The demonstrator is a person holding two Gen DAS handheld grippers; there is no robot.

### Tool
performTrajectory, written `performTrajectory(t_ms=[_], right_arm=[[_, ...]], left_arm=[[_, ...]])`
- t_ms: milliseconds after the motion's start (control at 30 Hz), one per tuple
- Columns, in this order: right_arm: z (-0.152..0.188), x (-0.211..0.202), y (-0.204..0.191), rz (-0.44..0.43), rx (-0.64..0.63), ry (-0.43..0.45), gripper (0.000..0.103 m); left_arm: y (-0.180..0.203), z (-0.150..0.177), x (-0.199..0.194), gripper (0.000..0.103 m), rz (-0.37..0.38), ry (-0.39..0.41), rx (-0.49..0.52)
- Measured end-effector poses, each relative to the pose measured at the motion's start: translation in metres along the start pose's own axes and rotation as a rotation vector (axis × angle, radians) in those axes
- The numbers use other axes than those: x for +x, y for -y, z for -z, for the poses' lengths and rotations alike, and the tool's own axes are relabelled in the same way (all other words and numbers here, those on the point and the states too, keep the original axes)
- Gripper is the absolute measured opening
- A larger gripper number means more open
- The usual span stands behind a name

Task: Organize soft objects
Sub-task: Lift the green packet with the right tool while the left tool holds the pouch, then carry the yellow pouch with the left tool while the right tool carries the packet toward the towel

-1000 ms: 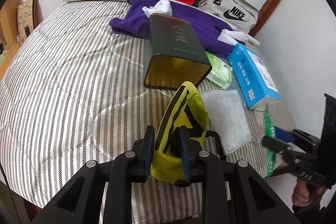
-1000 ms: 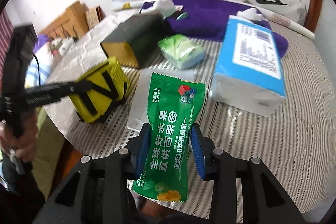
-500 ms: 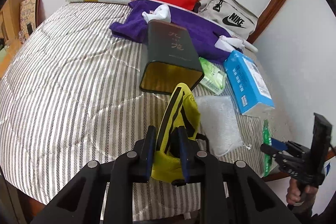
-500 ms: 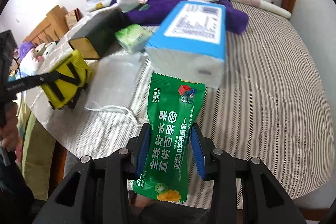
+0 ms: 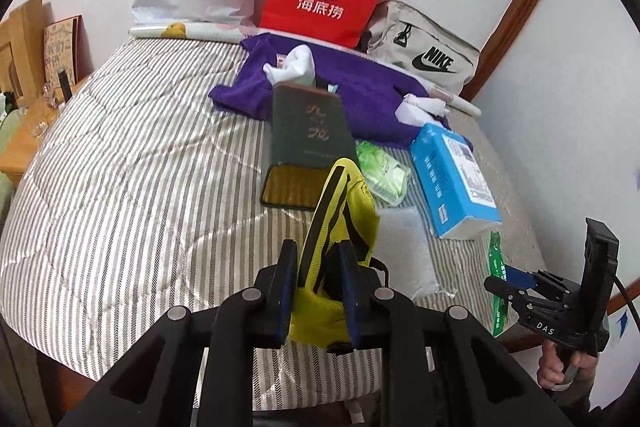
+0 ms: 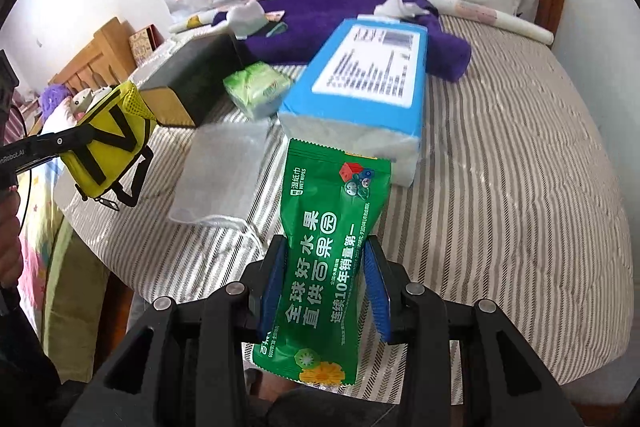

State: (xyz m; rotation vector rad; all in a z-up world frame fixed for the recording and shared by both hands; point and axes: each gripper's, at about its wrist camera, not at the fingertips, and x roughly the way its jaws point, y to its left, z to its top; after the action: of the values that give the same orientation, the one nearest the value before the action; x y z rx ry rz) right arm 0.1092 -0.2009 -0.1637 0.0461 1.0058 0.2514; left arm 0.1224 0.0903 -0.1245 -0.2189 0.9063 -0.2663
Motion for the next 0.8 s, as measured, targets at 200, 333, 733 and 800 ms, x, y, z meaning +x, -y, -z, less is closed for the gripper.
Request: performTrajectory(t_ms=[200,333,733,800], right_arm=[[-0.011,-0.017,0.0,-0.012,-0.004,0.038,0.038],[-0.021,-0.027,0.001,-0.023,-0.008,0.064,0.038],[-0.071,-0.044,0.01,-0.035,-0.009,0.15,0.038],[-0.082,-0.046,0.012,-0.029,-0.01,0.166,0.038]], left_arm=[[0.006,-0.012,-0.008,0.02,0.012,0.019,0.004],[0.012,-0.022,-0.012,0.02,0.009,0.03,0.014],[0.024,-0.06,-0.009,0.02,0.005,0.048,0.024],[0.026,-0.067,-0.006,0.02,0.004,0.05,0.024]])
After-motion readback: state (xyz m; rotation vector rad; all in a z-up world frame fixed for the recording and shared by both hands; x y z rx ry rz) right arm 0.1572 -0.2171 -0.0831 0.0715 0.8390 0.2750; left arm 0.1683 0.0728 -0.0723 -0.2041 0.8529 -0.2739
